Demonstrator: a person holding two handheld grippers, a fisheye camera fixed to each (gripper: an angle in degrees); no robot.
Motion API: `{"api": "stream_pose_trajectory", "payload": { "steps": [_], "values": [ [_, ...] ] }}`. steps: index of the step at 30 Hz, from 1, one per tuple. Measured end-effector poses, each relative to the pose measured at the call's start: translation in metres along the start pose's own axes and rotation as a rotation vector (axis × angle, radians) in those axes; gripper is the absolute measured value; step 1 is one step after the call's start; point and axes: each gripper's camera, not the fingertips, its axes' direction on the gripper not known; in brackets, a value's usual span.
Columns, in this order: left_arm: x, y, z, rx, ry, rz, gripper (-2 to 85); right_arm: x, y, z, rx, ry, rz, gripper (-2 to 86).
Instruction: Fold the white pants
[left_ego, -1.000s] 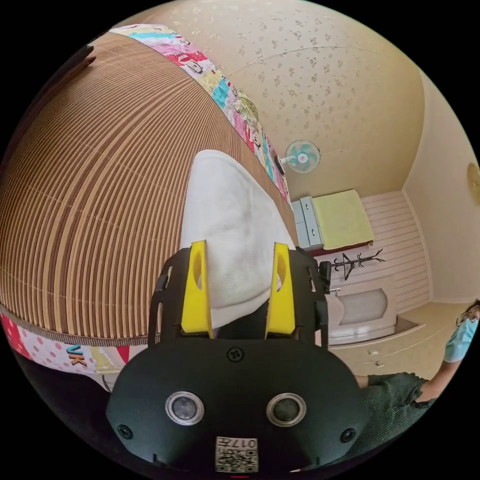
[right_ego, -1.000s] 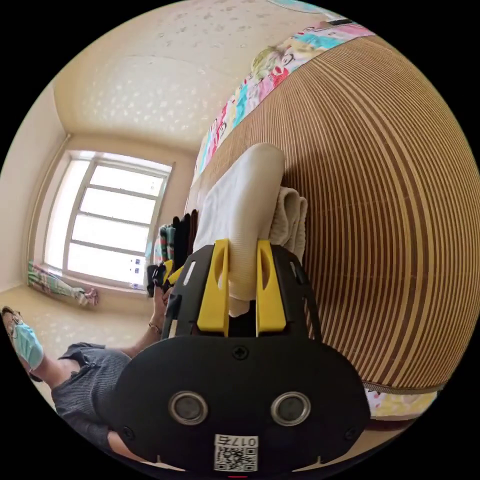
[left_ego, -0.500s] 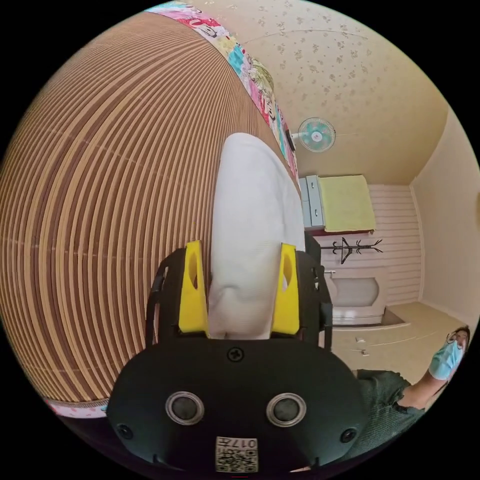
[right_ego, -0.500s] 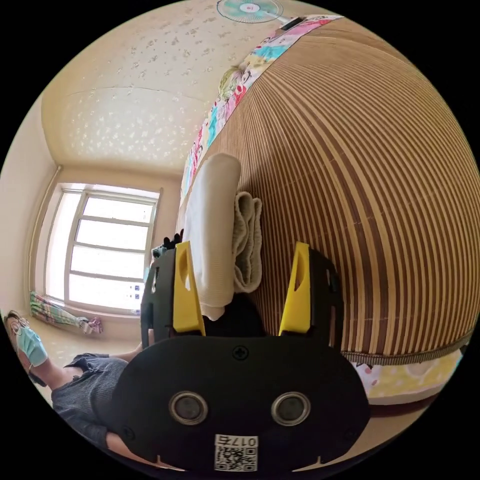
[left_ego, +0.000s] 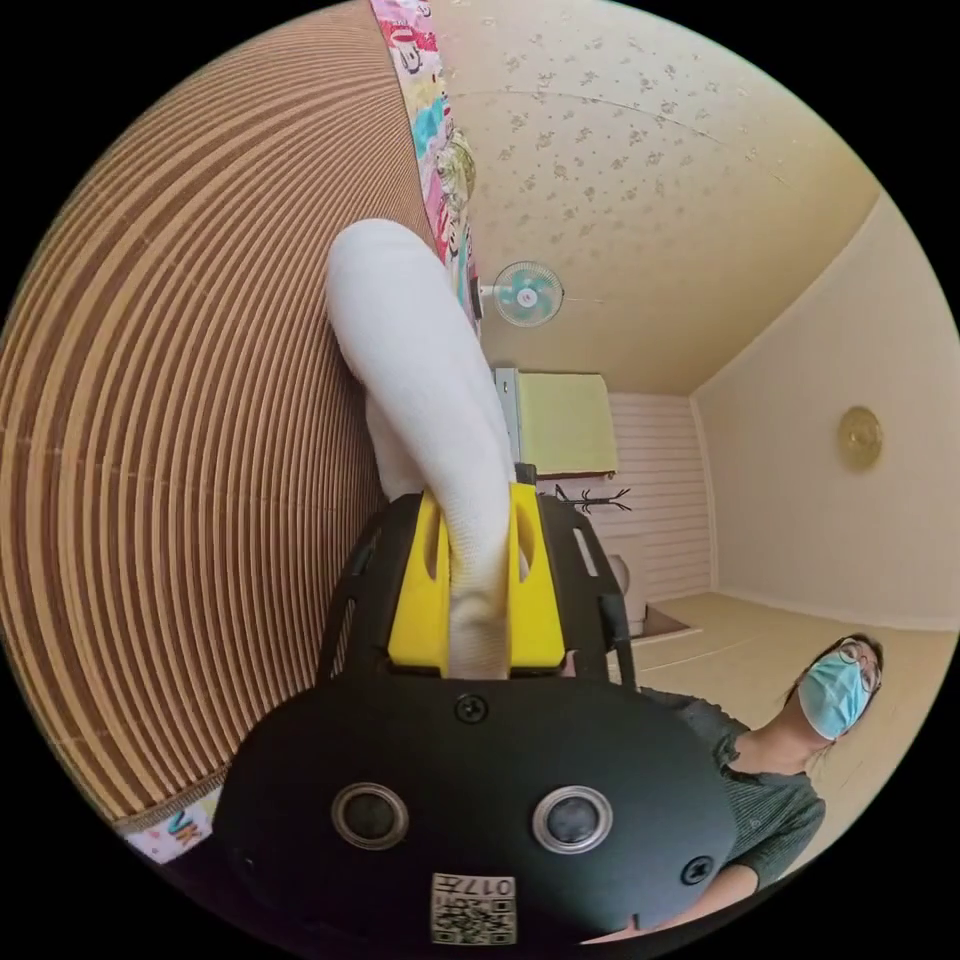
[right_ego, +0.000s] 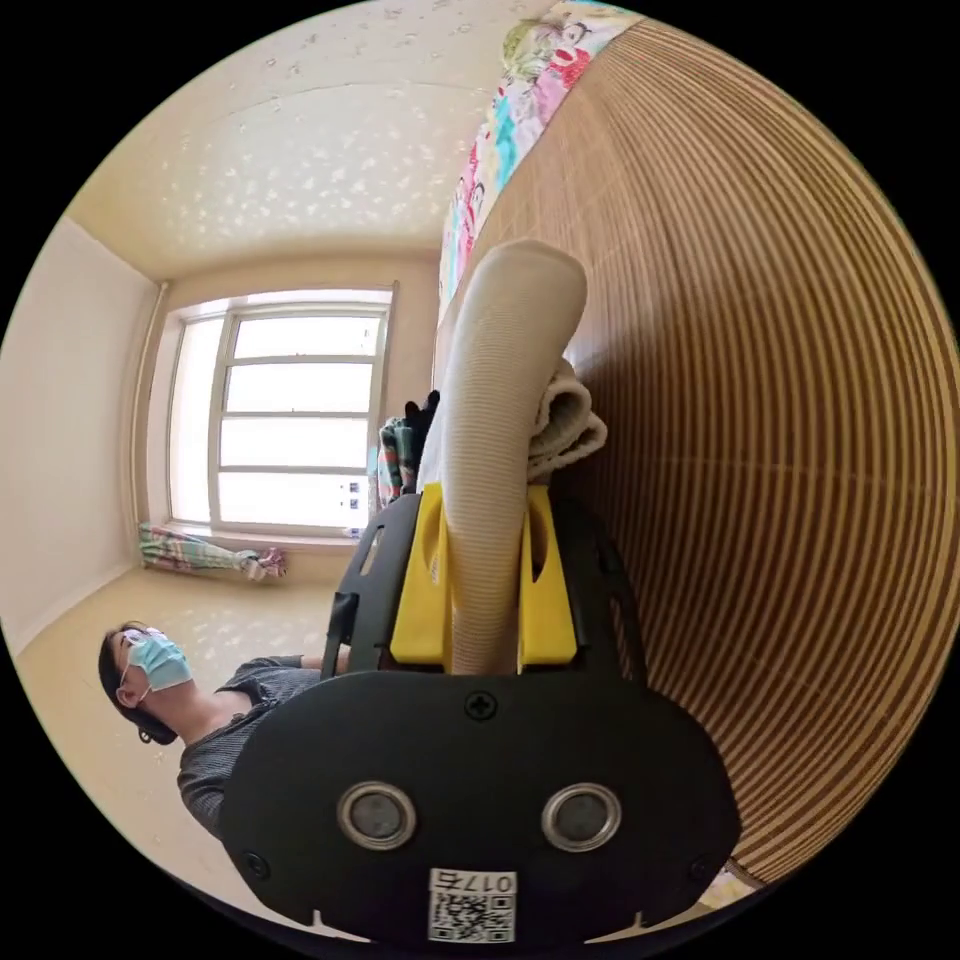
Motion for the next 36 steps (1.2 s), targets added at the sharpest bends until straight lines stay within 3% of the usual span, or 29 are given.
{"api": "stream_pose_trajectory", "payload": {
  "steps": [5,9,11,14,16,18,20,23,25,27,29,34,36],
  "values": [
    [0.106,0.047,-0.132,0.225,-0.103,0.191,8.5,-0.134,-0.051,0.100,-0.185,0.049,-0.289,10.2],
    [0.216,0.125,-0.269,0.522,-0.209,0.409,8.6,-0.283,-0.096,0.218,-0.295,-0.101,-0.563,10.7],
    [0.246,0.155,-0.322,0.667,-0.246,0.423,8.7,-0.350,-0.113,0.280,-0.333,-0.121,-0.655,11.1],
    [0.247,0.185,-0.386,0.915,-0.258,0.305,9.5,-0.431,-0.143,0.387,-0.311,0.001,-0.616,10.9],
    [0.221,0.194,-0.408,1.030,-0.299,0.173,10.7,-0.460,-0.147,0.444,-0.195,0.210,-0.561,8.7],
    [0.160,0.191,-0.422,1.000,-0.307,-0.051,13.6,-0.464,-0.127,0.464,-0.110,0.313,-0.550,5.7],
    [0.113,0.194,-0.419,0.906,-0.250,-0.121,14.8,-0.453,-0.097,0.475,-0.129,0.288,-0.616,3.8],
    [0.082,0.238,-0.407,1.014,-0.053,0.037,13.3,-0.390,-0.046,0.464,-0.255,0.259,-0.635,2.2],
    [0.080,0.249,-0.397,0.956,-0.120,0.016,13.0,-0.317,-0.017,0.420,-0.315,0.229,-0.548,1.4],
    [0.090,0.254,-0.374,0.832,-0.280,0.019,12.8,-0.260,0.001,0.366,-0.297,0.198,-0.423,1.1],
    [0.098,0.258,-0.347,0.755,-0.324,0.059,12.3,-0.216,0.024,0.304,-0.247,0.167,-0.343,0.9],
    [0.114,0.256,-0.249,0.498,-0.537,0.165,8.4,-0.169,0.121,0.093,0.160,0.240,-0.269,0.7],
    [0.091,0.243,-0.193,0.298,-0.699,0.081,3.6,-0.159,0.158,0.041,0.284,0.302,-0.218,0.8]
  ]
}}
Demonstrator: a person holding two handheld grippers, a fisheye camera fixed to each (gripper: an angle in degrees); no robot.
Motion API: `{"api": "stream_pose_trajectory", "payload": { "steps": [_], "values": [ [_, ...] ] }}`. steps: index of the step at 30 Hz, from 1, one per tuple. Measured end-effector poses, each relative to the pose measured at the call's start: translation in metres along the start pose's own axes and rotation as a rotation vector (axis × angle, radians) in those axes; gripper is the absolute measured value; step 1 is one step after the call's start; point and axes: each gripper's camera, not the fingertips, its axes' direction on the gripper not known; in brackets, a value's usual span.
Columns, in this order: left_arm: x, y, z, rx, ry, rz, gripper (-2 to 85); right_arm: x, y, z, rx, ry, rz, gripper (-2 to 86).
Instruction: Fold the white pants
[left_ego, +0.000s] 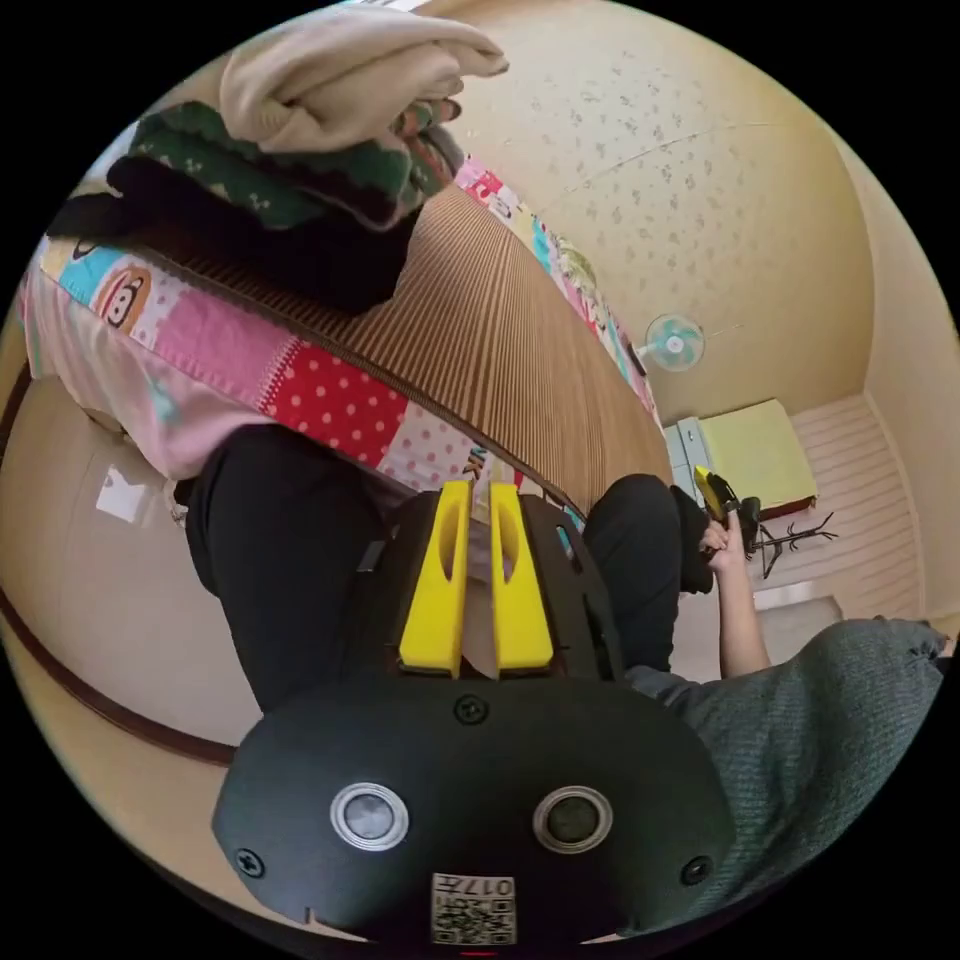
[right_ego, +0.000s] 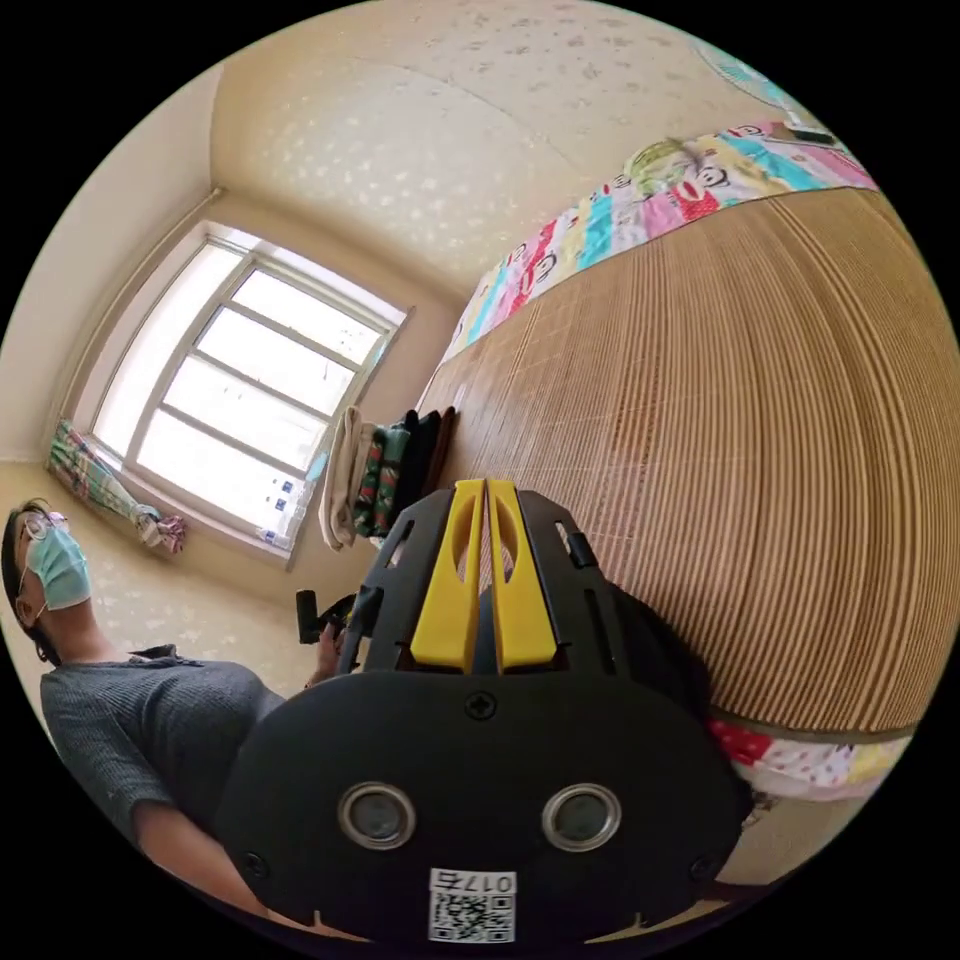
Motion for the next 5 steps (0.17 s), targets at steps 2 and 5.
{"api": "stream_pose_trajectory", "payload": {
  "steps": [2,5],
  "values": [
    [0.007,0.006,0.036,-0.099,-0.008,-0.025,0.3,0.027,0.029,-0.041,0.098,0.100,0.136,0.9],
    [0.023,0.010,0.073,-0.151,0.097,-0.055,-0.7,0.065,0.075,-0.081,0.180,0.157,0.301,1.6]
  ]
}}
